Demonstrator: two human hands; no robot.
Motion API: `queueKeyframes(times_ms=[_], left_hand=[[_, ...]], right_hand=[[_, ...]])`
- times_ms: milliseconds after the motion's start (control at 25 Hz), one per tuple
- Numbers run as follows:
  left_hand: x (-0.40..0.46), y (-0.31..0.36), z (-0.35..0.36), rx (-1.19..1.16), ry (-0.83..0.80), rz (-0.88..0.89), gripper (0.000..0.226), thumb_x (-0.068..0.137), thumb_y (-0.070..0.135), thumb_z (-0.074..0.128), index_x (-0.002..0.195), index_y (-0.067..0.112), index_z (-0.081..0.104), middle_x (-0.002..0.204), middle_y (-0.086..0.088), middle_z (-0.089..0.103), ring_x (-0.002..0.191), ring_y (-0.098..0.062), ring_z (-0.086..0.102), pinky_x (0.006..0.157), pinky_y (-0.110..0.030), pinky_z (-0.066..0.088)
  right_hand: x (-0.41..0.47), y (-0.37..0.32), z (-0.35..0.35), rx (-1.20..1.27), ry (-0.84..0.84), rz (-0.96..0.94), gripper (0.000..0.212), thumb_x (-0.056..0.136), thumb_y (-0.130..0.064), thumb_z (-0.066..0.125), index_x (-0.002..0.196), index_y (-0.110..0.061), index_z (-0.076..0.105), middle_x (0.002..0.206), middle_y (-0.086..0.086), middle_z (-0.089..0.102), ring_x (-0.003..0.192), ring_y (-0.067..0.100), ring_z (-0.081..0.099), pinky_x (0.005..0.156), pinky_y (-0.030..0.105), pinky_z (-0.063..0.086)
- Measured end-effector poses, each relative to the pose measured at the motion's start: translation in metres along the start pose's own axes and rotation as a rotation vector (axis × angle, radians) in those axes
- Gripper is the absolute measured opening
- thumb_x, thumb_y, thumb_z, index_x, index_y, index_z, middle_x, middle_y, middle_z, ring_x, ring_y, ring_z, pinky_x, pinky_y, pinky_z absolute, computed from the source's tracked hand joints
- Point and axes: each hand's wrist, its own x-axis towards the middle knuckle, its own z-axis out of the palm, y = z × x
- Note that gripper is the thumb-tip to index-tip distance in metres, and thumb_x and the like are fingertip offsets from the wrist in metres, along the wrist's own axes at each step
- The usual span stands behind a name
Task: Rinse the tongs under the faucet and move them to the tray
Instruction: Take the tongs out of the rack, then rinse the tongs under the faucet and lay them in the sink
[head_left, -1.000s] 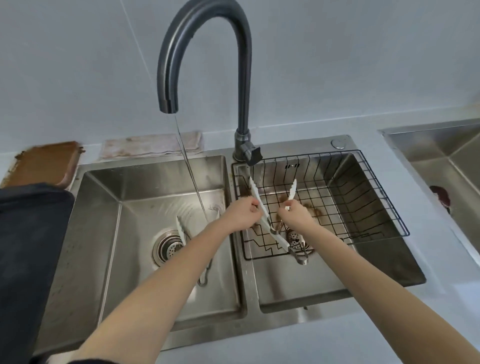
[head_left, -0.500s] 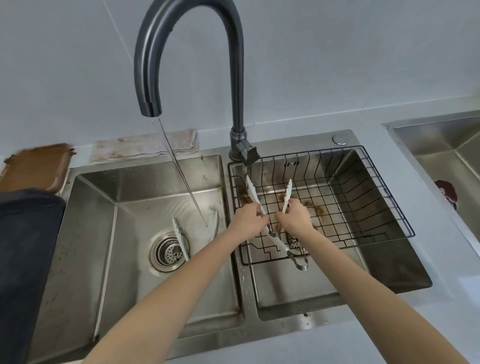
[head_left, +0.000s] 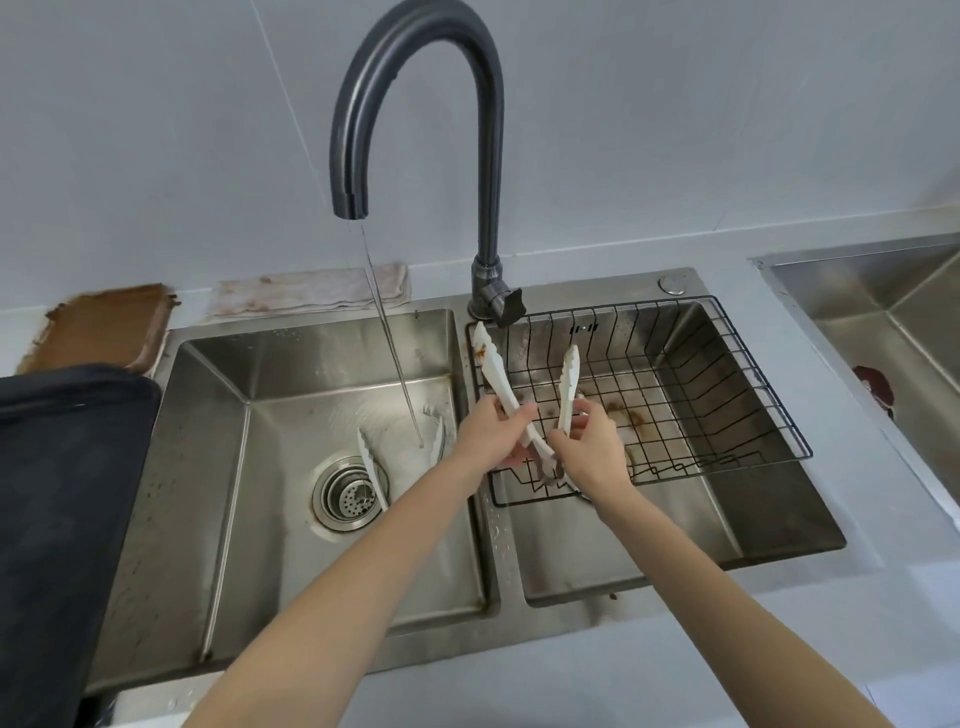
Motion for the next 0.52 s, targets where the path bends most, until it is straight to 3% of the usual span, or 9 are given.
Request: queueKeyframes(times_ms=[80,200,360,440,520], left_hand=[[-0.005,-0.005,-0.007,-0.005,0.052,0.009,0.038,0.091,0.035,0.051,0.116,0.007,0.050,0.084,0.000,0.059,0.072,-0.014,0.062,0.058,-0.022,0.054],[-0.014,-0.013,-0.022,-0.114,0.120,0.010,0.030,0.092,0.031,0.050,0.104,0.004,0.054,0.088,-0.006,0.060,0.077,-0.018,0.061,0.062,-0.025,0.053],[-0.027,-0.022,-0.048,-0.244,0.179,0.045,0.020,0.093,0.023,0.048,0.081,0.009,0.056,0.066,0.000,0.056,0.054,-0.008,0.055,0.050,-0.017,0.048],[-0.032,-0.025,-0.059,-0.294,0.192,0.048,0.021,0.094,0.020,0.046,0.080,0.008,0.055,0.064,0.000,0.056,0.040,-0.003,0.052,0.047,-0.017,0.043],[-0.035,-0.026,-0.069,-0.291,0.194,0.060,0.026,0.094,0.023,0.047,0.074,0.009,0.056,0.061,0.000,0.056,0.035,-0.001,0.050,0.043,-0.015,0.043]], right_hand=[[-0.014,-0.004,0.006,0.032,-0.017,-0.042,0.051,0.081,-0.012,0.063,0.128,-0.004,0.044,0.085,-0.006,0.056,0.073,0.011,0.060,0.056,0.015,0.049],[-0.029,-0.008,0.020,0.046,-0.060,-0.032,0.060,0.081,-0.012,0.063,0.135,-0.008,0.038,0.108,0.004,0.060,0.089,0.017,0.062,0.076,0.032,0.056],[-0.040,-0.020,0.038,0.277,-0.174,0.100,0.039,0.090,-0.014,0.049,0.126,-0.023,0.037,0.081,-0.004,0.057,0.062,0.008,0.055,0.054,0.017,0.048],[-0.041,-0.028,0.048,0.417,-0.215,0.187,0.012,0.095,-0.017,0.040,0.104,-0.014,0.047,0.074,0.001,0.056,0.058,0.011,0.052,0.053,0.018,0.045],[-0.041,-0.034,0.058,0.461,-0.232,0.223,0.018,0.097,-0.019,0.034,0.092,-0.009,0.049,0.070,0.002,0.055,0.055,0.012,0.049,0.046,0.018,0.042]])
